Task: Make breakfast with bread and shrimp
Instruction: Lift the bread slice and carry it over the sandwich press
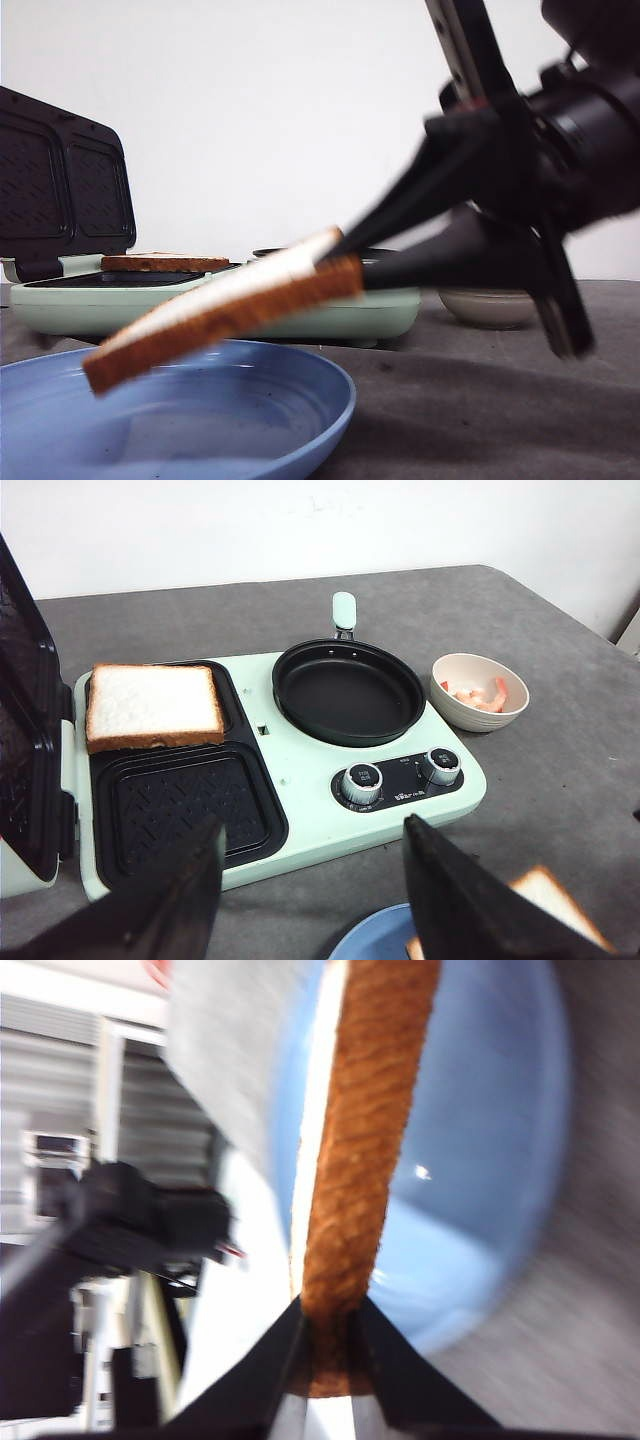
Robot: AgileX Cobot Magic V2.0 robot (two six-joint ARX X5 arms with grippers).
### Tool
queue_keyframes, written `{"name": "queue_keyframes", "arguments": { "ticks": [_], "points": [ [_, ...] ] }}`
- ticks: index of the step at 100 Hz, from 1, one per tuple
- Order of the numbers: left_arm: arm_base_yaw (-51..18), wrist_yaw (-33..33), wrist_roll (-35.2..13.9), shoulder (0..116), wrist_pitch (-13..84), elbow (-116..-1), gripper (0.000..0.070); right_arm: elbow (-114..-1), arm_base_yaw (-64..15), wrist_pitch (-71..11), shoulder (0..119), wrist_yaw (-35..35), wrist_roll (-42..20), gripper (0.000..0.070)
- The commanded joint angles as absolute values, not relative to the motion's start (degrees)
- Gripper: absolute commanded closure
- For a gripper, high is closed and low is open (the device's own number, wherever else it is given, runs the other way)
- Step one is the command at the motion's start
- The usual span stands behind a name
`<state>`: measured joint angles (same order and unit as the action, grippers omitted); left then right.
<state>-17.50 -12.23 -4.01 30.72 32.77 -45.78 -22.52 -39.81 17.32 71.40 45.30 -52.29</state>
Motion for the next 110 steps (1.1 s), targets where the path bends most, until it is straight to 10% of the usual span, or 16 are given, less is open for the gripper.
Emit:
{"name": "queue_keyframes", "arguments": {
  "ticks": [1,110],
  "points": [
    [-17.7,-12.5,-4.2,30.9,32.2,-46.0,0.0428,-25.1,-40.4,18.4,71.7,45.6,-53.7,0.0700],
    [-17.7,-2.9,-3.7,28.1,31.7,-46.0,0.0428,-82.0,-40.4,3.8,111.6,40.8,-47.1,0.0700]
  ]
}}
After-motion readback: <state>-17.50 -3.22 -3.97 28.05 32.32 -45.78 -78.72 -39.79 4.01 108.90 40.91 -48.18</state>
